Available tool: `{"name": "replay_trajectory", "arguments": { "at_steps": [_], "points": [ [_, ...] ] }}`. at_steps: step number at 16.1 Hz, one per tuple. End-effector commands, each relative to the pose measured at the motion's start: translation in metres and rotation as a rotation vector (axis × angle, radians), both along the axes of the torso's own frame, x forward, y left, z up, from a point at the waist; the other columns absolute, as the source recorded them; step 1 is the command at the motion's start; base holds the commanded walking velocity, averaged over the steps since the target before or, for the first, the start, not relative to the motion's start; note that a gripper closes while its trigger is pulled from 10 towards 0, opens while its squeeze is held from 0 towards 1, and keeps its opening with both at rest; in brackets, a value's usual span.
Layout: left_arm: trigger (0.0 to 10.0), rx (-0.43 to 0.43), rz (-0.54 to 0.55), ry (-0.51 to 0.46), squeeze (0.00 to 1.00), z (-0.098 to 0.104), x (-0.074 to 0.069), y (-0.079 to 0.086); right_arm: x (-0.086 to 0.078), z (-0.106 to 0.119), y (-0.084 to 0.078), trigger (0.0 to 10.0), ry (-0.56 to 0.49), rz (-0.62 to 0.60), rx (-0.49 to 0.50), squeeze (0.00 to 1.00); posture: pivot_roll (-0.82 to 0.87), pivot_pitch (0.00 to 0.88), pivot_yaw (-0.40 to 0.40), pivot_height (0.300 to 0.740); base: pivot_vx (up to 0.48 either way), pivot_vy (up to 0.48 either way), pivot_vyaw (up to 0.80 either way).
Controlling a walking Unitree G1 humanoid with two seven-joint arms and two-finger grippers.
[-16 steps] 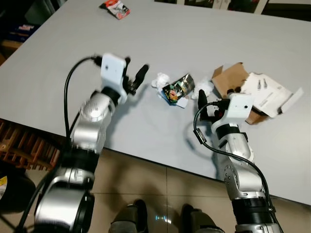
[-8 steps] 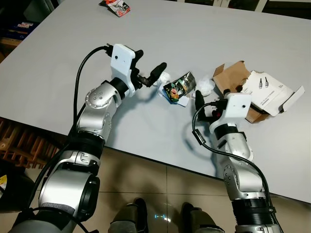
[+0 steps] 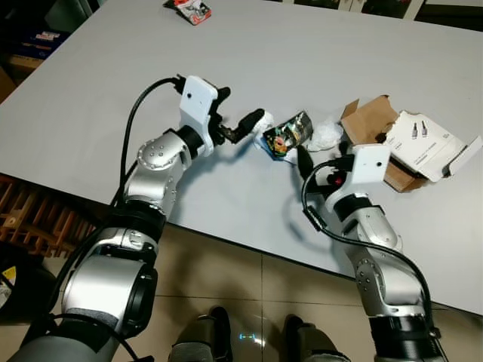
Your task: Picking trash to rubbish bin
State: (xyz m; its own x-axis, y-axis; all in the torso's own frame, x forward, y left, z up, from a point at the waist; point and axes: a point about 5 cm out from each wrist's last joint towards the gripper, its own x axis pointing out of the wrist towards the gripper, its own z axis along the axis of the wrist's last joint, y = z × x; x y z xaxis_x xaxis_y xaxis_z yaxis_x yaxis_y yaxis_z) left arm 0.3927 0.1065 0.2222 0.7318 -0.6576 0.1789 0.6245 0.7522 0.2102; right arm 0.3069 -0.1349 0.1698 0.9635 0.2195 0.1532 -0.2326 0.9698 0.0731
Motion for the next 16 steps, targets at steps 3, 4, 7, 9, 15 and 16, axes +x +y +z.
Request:
{"name": "replay_trajectory", "arguments": {
  "at_steps": [3,4,7,9,15,16],
  "points": [
    [10.0,-0.012,-0.012,-0.023,0.0,0.005,0.001,-0.007,-0.01,0.004,0.001,10.0,0.024,0.057,0.007,0.0,-0.08,0.255,0.061,0.74,0.0,0.0,0.0],
    [10.0,-0.018,-0.018,-0.021,0.0,0.005,0.001,-0.007,-0.011,0.005,0.001,10.0,0.028,0.063,0.007,0.0,-0.08,0.256,0.062,0.74,0.0,0.0,0.0],
    [10.0,-0.074,0.0,-0.046,0.0,0.022,0.006,-0.003,-0.015,0.006,0.001,10.0,0.04,0.08,0.006,0.0,-0.09,0.258,0.059,0.74,0.0,0.0,0.0],
    [10.0,-0.024,-0.053,-0.076,0.0,0.038,0.007,-0.005,-0.016,0.005,0.001,10.0,0.053,0.085,0.004,0.0,-0.09,0.256,0.06,0.74,0.0,0.0,0.0],
    [10.0,0.213,-0.217,0.05,0.0,0.012,0.004,-0.015,-0.018,0.006,0.006,10.0,0.064,0.104,0.01,0.0,-0.09,0.255,0.068,0.74,0.0,0.0,0.0],
    [10.0,0.225,-0.238,0.075,0.0,0.004,0.002,-0.018,-0.019,0.006,0.006,10.0,0.065,0.107,0.011,0.0,-0.09,0.255,0.067,0.74,0.0,0.0,0.0]
  ]
}}
